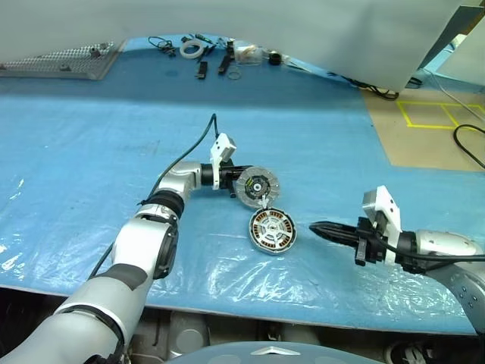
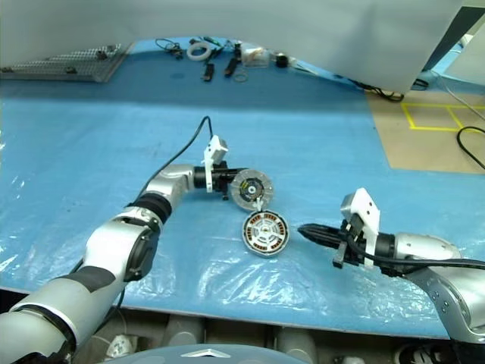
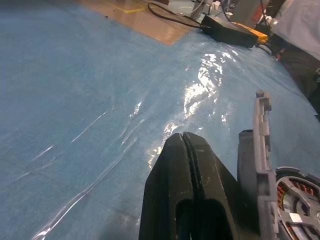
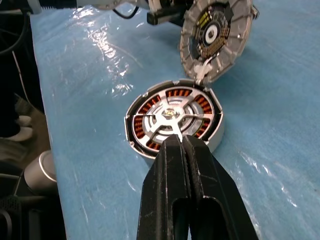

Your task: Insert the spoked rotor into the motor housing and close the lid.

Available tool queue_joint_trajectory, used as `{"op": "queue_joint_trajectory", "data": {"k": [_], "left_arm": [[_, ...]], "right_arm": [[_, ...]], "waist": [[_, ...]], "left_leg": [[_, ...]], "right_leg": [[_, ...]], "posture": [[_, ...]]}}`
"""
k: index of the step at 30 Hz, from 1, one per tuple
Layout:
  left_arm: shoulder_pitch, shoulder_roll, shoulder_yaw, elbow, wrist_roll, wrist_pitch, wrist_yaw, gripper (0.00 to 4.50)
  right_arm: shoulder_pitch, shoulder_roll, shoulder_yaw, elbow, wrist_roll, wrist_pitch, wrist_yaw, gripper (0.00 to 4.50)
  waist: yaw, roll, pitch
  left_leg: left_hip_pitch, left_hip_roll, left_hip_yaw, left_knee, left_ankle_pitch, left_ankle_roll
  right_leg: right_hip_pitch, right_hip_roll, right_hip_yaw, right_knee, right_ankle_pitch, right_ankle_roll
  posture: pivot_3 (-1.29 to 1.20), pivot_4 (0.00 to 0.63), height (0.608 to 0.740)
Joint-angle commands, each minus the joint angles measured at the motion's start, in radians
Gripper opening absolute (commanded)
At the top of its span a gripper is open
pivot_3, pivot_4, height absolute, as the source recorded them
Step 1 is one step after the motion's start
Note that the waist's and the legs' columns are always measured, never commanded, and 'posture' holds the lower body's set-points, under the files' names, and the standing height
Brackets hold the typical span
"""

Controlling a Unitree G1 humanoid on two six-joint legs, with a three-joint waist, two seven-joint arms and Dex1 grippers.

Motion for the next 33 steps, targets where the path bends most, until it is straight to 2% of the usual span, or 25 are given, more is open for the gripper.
{"op": "queue_joint_trajectory", "data": {"k": [1,8,15,28,33], "left_arm": [[-0.023,-0.006,0.002,-0.055,-0.014,0.004,-0.051,0.03],[0.022,-0.009,-0.055,-0.251,-0.026,0.146,-0.164,0.03],[0.173,0.031,-0.160,-0.614,-0.045,0.345,-0.185,0.03],[0.307,0.077,-0.168,-0.856,-0.118,0.495,-0.064,0.03],[0.354,0.136,-0.160,-0.935,-0.162,0.565,-0.053,0.03]], "right_arm": [[0.002,-0.007,-0.031,-0.042,0.005,-0.021,-0.006,0.00],[-0.037,0.001,-0.014,-0.047,0.017,0.001,-0.049,0.00],[-0.048,0.004,0.006,-0.026,-0.003,-0.012,-0.051,0.00],[-0.063,0.022,0.031,-0.038,-0.016,-0.007,-0.085,0.00],[-0.061,0.018,0.013,-0.050,0.016,0.007,-0.084,0.00]], "waist": [[0.000,0.000,0.000],[0.002,0.000,0.000],[0.001,0.000,0.000],[0.000,0.000,0.000],[0.000,0.001,0.000]], "left_leg": [[0.000,0.000,0.000,0.000,0.000,0.000],[0.003,0.000,0.000,0.000,0.000,0.000],[0.002,0.000,0.000,-0.002,0.000,0.000],[0.003,0.000,0.001,-0.002,0.000,0.000],[0.003,0.001,0.001,-0.002,0.000,0.000]], "right_leg": [[0.000,0.000,0.000,0.000,0.000,0.000],[0.000,0.000,0.000,0.000,0.000,0.000],[0.000,0.000,0.000,-0.001,0.000,0.000],[0.000,0.000,0.000,-0.001,0.000,-0.001],[0.000,0.000,0.000,-0.001,0.000,-0.001]], "posture": [[0.00,0.150,0.740],[0.00,0.150,0.740],[0.00,0.150,0.740],[0.00,0.150,0.740],[0.00,0.150,0.740]]}}
